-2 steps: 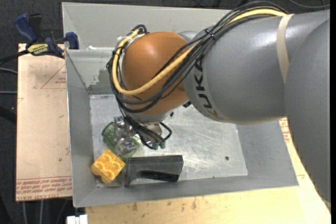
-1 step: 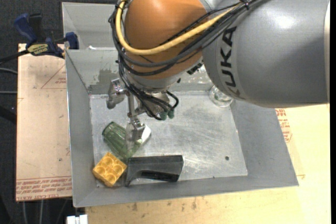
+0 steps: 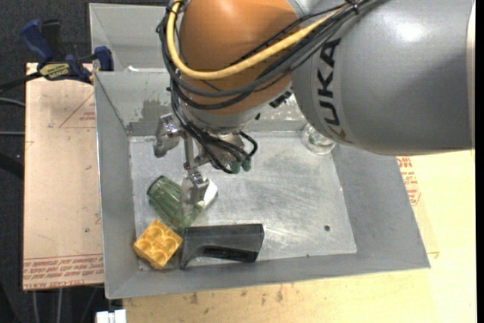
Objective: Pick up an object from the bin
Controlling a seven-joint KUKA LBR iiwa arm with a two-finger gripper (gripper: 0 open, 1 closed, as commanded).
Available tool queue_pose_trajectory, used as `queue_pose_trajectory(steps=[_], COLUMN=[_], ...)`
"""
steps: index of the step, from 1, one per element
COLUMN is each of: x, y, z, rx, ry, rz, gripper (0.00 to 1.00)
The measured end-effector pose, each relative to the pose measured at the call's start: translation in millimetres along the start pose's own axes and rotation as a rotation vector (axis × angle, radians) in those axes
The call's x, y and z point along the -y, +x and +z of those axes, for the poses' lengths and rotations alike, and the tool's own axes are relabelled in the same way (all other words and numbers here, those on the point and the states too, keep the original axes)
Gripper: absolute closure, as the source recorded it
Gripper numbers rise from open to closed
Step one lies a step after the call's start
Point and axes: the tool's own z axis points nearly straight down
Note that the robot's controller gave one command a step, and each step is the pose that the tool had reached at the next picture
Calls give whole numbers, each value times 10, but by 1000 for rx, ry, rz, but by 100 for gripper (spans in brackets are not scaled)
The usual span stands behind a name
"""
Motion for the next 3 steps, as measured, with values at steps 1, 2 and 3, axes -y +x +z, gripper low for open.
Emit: queue_pose_trajectory(steps=[1, 2, 3], x=[27, 119, 93], y=[6, 46, 332], z=[160, 815, 1269], rx=[6, 0, -5], ry=[-1, 0, 0], rz=[67, 148, -23], gripper=[0, 0, 0])
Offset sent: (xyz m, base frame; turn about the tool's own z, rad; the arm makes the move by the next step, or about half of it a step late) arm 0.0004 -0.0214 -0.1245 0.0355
